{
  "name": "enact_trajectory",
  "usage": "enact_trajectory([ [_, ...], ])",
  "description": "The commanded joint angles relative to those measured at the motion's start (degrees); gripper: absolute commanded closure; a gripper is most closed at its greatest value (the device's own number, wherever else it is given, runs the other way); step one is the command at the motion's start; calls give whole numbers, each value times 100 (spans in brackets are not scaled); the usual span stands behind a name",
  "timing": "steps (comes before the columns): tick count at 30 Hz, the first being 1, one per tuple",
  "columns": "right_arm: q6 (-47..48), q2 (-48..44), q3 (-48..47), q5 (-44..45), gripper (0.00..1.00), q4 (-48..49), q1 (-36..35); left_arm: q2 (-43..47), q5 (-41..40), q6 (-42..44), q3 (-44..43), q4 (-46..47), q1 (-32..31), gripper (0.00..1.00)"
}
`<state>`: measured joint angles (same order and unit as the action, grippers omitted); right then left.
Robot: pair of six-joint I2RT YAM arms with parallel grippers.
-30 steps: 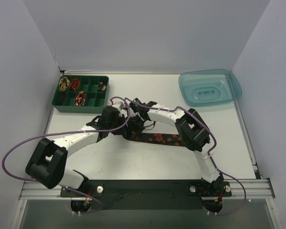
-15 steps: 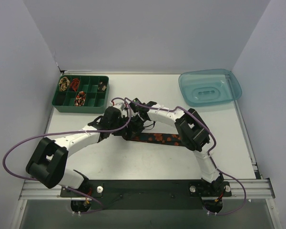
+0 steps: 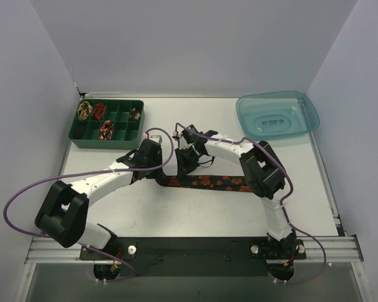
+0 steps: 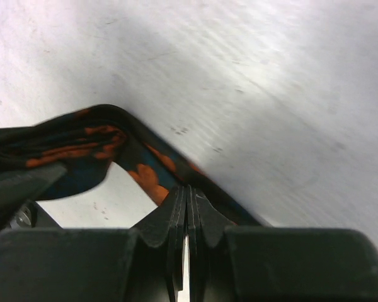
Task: Roll the ties
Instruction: Roll the tie at the center of the board.
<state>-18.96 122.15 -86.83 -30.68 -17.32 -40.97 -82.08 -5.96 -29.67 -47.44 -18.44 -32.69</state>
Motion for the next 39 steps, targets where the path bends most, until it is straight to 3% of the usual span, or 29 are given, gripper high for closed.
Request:
enact_trajectory([
  [1,121,-542,245,79,97,-78,186,9,-318,146,-388,-397,-1,100],
  [17,226,-1044,685,255,97,-87,608,-765,-1601,568,-1294,-1610,-176,100],
  [26,235,-1079,746,299,97,-96,722,-1239,-2357,401,-1733,-2058,-660,100],
  [39,253,-1009,755,308,96,-140,757,-1899,-2164,120,-1971,-1804,-1196,100],
])
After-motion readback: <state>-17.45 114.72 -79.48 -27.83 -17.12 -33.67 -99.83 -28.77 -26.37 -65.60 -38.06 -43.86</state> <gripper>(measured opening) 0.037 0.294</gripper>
